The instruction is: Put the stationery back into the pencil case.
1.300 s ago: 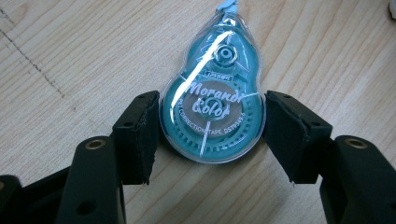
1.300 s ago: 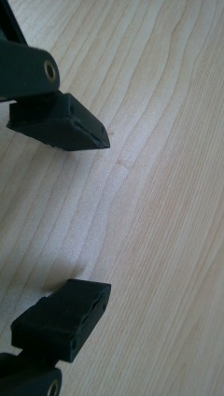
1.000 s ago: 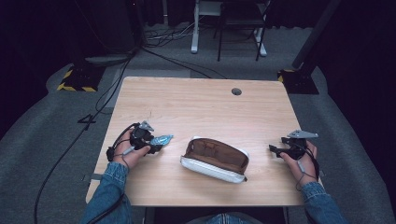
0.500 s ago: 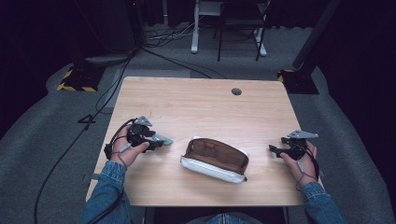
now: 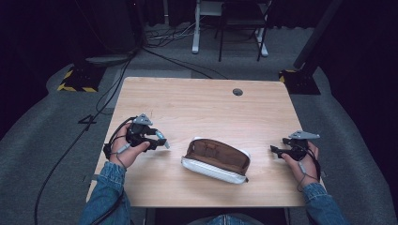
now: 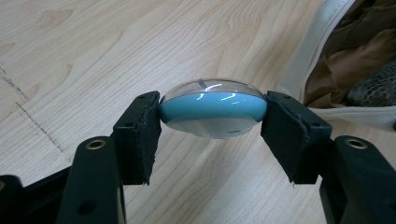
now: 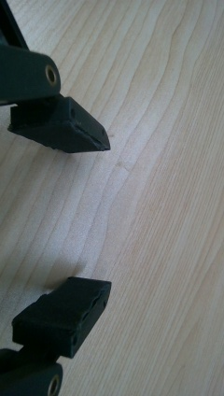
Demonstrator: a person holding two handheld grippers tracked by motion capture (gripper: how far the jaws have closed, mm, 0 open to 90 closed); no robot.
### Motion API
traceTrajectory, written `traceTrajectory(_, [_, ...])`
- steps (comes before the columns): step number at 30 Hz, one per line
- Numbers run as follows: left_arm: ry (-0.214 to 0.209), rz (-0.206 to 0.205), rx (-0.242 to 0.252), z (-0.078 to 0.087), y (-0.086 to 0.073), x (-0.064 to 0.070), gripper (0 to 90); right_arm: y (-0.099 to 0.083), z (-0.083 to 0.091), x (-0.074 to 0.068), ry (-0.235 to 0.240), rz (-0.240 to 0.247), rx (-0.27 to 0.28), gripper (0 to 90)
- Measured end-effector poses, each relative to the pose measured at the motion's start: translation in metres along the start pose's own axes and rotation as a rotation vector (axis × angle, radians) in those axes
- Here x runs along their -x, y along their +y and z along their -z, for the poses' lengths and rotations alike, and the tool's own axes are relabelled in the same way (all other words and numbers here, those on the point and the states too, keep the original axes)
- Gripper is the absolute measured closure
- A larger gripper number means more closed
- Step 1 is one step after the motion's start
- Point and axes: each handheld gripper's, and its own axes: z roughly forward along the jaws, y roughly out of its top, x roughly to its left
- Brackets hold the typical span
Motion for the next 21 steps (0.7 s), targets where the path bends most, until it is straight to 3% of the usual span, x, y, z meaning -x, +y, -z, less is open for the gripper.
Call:
traceTrajectory(11, [-0.011,-0.025,0.056,0.015,0.014,0.014,38.2,0.000,0.000,0.000,0.000,0.001,0.001,27.4])
traceTrajectory(21, [0.004,-0.017,0.061,0.027,0.027,0.027,38.2,0.000,0.000,0.000,0.000,0.001,0.001,27.4])
